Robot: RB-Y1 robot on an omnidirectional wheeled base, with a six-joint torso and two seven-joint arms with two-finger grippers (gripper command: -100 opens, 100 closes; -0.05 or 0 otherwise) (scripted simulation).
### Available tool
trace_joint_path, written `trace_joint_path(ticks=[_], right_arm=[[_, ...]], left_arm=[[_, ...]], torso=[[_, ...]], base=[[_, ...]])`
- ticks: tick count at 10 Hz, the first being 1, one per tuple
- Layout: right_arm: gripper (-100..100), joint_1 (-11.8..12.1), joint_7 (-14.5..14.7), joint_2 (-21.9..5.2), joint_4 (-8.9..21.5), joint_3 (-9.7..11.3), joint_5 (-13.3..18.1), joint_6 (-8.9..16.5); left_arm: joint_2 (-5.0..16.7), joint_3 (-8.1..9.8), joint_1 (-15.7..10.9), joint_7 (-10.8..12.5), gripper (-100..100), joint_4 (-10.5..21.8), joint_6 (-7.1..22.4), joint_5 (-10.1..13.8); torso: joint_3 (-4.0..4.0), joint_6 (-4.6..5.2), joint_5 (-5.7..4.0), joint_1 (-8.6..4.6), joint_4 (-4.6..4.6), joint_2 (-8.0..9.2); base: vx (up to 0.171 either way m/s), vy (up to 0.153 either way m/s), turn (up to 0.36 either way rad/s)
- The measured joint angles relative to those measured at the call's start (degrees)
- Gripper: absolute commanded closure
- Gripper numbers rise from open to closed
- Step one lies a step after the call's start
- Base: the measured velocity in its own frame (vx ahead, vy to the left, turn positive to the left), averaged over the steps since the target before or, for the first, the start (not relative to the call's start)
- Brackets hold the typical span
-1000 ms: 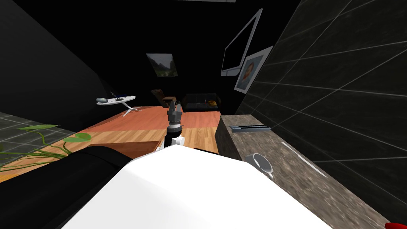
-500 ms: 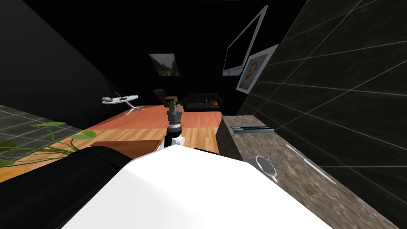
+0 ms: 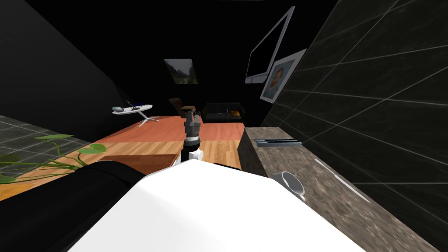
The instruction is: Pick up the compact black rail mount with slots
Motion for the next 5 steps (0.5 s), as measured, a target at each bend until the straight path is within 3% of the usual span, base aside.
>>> trace_joint_path(ticks=[4, 5], right_arm=[[100, 3.84, -0.99, -0.36, -4.26, -1.68, 0.71, 0.59], [0, 3.94, -0.99, -0.3, -4.34, -1.76, 0.73, 0.52]], left_arm=[[0.0, 0.0, 0.0, 0.0, 0, 0.0, 0.0, 0.0], [0.0, 0.0, 0.0, 0.0, 0, 0.0, 0.0, 0.0]], torso=[[0.01, 0.04, 0.06, 0.02, -0.01, 0.02], [0.0, 0.0, 0.04, 0.03, 0.0, 0.01]], base=[[-0.005, -0.014, -0.055], [0.0, 0.0, 0.0]])
